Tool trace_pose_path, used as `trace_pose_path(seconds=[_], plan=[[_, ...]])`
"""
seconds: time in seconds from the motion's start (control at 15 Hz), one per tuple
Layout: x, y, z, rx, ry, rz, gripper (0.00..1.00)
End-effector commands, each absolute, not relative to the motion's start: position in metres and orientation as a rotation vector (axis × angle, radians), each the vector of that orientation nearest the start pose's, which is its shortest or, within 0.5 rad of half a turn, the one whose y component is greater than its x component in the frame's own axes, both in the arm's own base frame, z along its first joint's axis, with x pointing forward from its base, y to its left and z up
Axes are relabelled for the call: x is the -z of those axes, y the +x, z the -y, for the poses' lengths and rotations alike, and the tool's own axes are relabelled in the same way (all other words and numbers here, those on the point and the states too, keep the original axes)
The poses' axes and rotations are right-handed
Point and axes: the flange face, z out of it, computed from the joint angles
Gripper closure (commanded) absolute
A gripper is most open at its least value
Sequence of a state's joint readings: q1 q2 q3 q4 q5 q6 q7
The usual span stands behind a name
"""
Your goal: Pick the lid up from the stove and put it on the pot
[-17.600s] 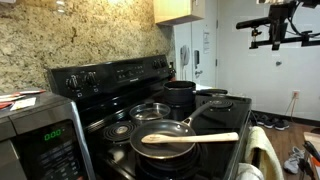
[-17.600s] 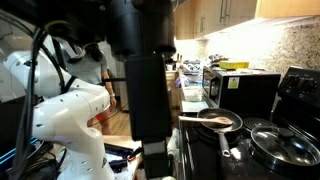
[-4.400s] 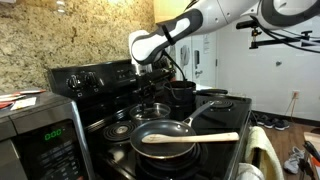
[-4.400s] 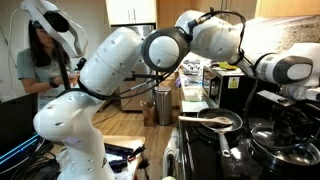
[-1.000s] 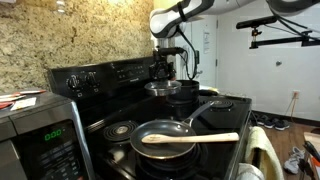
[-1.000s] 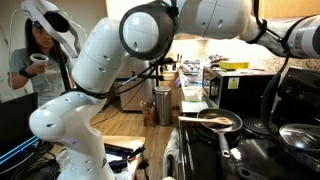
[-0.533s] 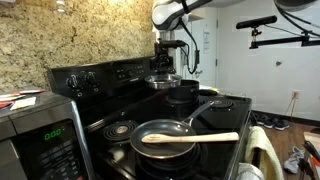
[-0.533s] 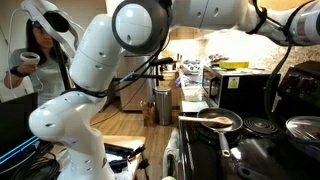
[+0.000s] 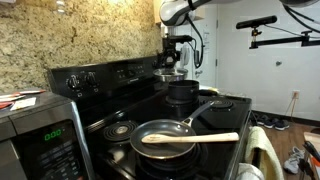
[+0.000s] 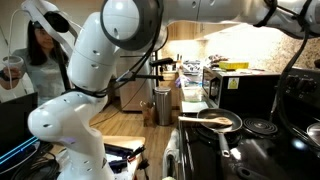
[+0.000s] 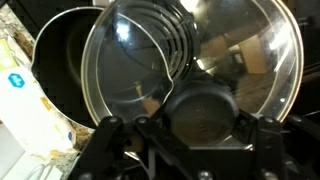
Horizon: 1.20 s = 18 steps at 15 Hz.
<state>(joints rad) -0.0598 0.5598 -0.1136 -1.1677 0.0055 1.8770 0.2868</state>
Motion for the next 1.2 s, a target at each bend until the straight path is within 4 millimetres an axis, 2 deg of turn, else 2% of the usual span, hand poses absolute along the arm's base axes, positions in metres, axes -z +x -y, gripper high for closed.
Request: trace_pose_path(seconds=[0.0, 0.4, 1.13], plan=[[-0.501, 0.71, 0.137, 0.263, -3.049, -0.814, 0.77], [-0.492, 0.705, 0.176, 0.257, -3.019, -0.955, 0.77], [-0.465, 0.697, 0.212, 0.225, -2.956, -1.098, 0.77]])
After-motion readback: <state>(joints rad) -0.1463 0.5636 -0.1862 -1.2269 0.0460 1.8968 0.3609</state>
